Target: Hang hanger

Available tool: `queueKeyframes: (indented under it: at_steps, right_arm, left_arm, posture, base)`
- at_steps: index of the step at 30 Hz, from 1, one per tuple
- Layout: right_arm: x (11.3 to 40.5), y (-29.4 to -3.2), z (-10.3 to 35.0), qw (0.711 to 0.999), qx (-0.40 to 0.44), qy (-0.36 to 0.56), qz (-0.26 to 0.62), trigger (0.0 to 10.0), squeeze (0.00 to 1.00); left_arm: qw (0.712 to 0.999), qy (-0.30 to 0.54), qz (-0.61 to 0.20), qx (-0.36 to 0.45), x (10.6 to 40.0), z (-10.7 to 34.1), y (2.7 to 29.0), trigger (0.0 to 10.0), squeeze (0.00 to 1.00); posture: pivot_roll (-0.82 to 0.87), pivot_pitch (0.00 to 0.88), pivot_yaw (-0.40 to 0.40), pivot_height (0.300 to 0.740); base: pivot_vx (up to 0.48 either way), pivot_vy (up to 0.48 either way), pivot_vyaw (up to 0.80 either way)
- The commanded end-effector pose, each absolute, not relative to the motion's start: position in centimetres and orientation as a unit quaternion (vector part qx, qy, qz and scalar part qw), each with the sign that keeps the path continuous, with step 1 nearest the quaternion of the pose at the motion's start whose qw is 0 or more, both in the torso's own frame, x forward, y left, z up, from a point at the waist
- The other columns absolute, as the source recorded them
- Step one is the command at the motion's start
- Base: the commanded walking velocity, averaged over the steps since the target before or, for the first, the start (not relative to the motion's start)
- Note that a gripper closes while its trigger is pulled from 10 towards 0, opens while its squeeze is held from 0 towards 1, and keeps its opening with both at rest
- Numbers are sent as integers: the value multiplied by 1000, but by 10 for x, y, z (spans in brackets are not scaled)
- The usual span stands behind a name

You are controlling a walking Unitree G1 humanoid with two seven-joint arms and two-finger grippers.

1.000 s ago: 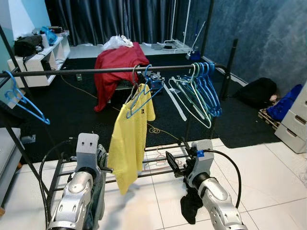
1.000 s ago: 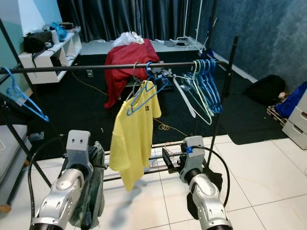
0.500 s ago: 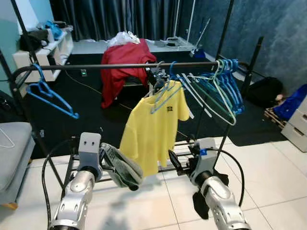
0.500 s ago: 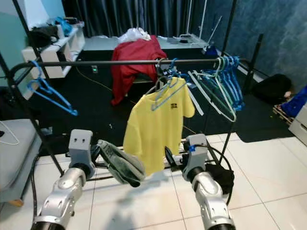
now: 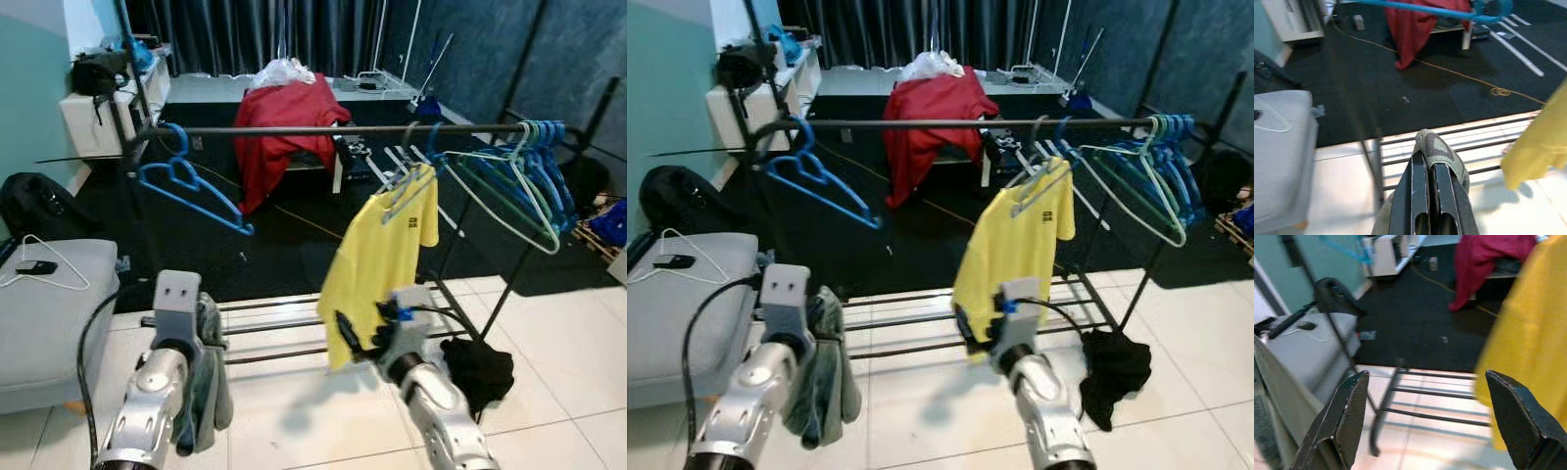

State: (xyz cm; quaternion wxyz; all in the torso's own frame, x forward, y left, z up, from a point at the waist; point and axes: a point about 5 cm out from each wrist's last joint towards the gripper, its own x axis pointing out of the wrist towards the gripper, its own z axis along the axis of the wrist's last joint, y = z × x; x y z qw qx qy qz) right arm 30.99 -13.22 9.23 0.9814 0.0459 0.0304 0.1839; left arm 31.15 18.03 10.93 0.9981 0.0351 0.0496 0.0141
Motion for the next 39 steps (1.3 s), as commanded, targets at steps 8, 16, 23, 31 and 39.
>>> queueKeyframes:
  at_steps: [8,16,23,31,39]
  right_arm:
    - [310,-134,91,982,46,35,180,10000,0]
    - [309,-135,91,982,47,34,178,10000,0]
    - [309,-135,91,982,48,35,178,10000,0]
    - [309,-134,90,982,51,35,177,10000,0]
    - [308,-134,89,982,57,35,174,10000,0]
  left_arm:
    - [998,46,6,53,311,111,174,10000,0]
    - [997,43,3,58,310,111,173,10000,0]
    - [997,45,2,60,309,110,173,10000,0]
    - [996,45,-2,74,308,110,172,10000,0]
    - [996,48,-7,71,309,111,172,10000,0]
  posture:
    - [-69,30,-36,735]
    - [-69,32,-36,735]
    - [-66,35,-37,735]
    - [-61,35,-33,735]
    - [-59,36,-32,735]
  base:
    - [0,-470,0]
    - [0,-480,0]
    - [0,-480,0]
    - [0,-280,0]
    - [0,0,0]
